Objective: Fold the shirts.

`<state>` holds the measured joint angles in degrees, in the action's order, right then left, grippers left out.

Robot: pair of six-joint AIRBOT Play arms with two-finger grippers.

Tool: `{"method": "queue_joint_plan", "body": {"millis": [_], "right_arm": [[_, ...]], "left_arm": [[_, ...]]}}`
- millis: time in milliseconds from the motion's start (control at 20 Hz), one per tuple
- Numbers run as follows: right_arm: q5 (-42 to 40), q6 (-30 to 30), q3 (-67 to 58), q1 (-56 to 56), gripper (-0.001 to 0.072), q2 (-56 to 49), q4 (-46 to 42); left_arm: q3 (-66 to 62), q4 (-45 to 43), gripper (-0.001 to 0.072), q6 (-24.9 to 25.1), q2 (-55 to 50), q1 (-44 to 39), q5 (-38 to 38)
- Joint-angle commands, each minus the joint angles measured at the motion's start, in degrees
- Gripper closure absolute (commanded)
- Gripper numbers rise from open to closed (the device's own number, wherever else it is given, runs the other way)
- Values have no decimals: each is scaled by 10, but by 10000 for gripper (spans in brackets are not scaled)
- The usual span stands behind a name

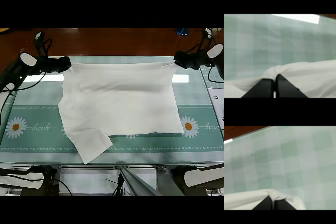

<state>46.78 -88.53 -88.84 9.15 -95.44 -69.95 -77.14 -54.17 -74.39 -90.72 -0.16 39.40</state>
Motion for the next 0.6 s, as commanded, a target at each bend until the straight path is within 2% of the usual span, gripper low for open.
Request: {"method": "queue_joint_plan", "body": {"millis": [0, 100, 200, 300, 500, 550], "right_arm": [[112, 7, 0, 4, 678, 23, -26], [198, 7, 0, 5, 678, 35, -59], [268, 7, 0, 4, 678, 38, -95], [291, 7, 5, 3, 677, 37, -96], [272, 6, 12, -8, 677, 37, -94], [265, 6, 12, -8, 674, 37, -86]], "left_arm": [[-19, -3, 680, 17, 5, 35, 221], [-18, -5, 680, 17, 5, 56, 339], [-17, -25, 680, 8, 5, 61, 391], [-17, -30, 680, 6, 1, 58, 389], [-17, -30, 678, -9, -19, 35, 372], [-17, -30, 656, -9, -24, 30, 372]]}}
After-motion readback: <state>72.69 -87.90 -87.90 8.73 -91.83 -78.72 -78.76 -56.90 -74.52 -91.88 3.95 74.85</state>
